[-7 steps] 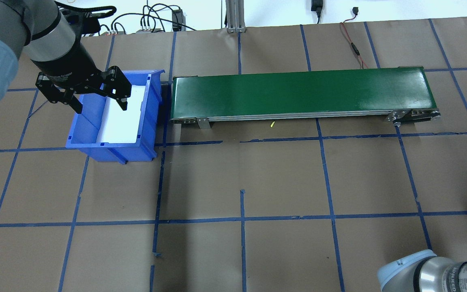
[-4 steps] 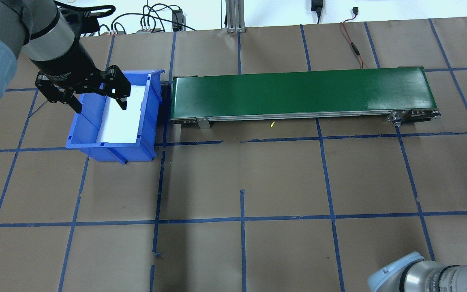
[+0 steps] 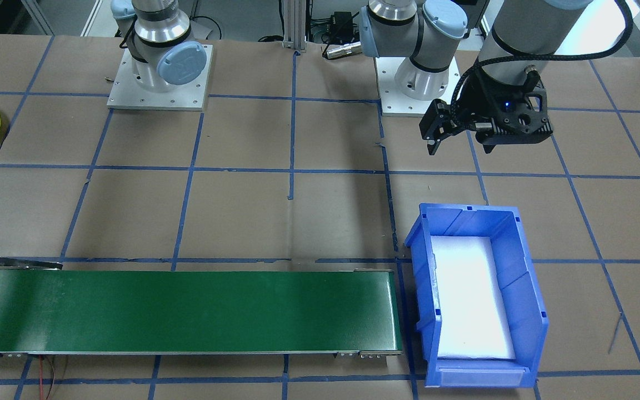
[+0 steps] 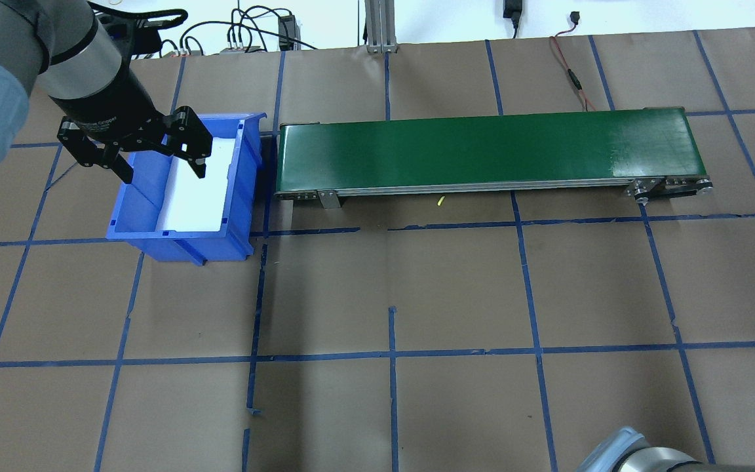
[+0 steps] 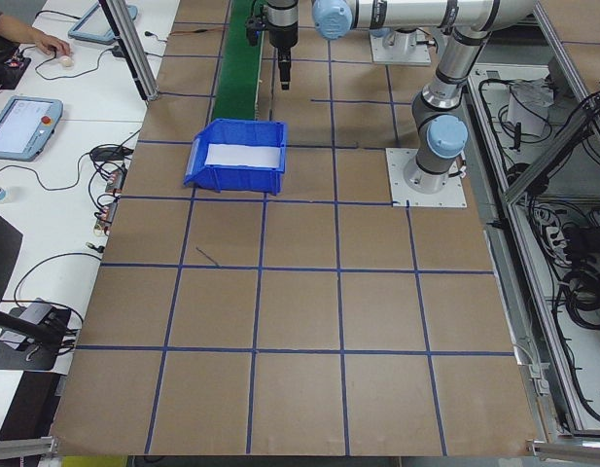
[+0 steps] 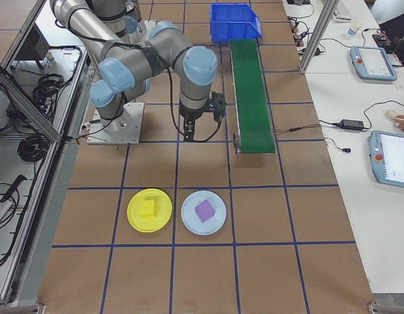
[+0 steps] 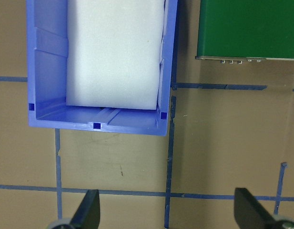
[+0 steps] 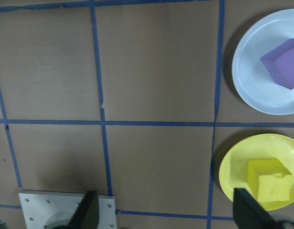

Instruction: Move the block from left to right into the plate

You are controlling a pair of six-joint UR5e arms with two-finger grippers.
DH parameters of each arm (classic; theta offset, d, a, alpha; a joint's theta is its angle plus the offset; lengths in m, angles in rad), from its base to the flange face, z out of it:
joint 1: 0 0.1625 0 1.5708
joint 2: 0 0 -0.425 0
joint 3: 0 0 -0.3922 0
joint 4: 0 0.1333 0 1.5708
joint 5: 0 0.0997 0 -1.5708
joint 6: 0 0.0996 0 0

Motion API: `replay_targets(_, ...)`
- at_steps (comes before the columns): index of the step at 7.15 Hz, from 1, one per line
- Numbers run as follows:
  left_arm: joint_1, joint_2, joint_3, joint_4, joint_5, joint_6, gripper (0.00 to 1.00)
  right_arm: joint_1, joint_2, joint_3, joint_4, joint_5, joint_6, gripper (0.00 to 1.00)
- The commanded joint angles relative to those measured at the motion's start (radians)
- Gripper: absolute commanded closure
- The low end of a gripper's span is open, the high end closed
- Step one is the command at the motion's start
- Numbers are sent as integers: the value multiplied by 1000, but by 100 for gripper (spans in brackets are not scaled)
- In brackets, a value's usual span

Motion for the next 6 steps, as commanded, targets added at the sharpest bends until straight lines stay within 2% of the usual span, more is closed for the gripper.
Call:
replay_targets(1,0,0,-2,0,-1,0,0,287,-69,-1,25,105,112,0)
replay_targets(3,0,0,-2,2,-1,0,0,532,-53,4,17,113,283,0)
replay_targets(4,-3,-3,-5,8,-4,-3,0,669,-44,8,-41,110,488,0)
replay_targets(6,-3,-3,-6,13,-3,-2,0,921,-5,72,-304,84,847,0)
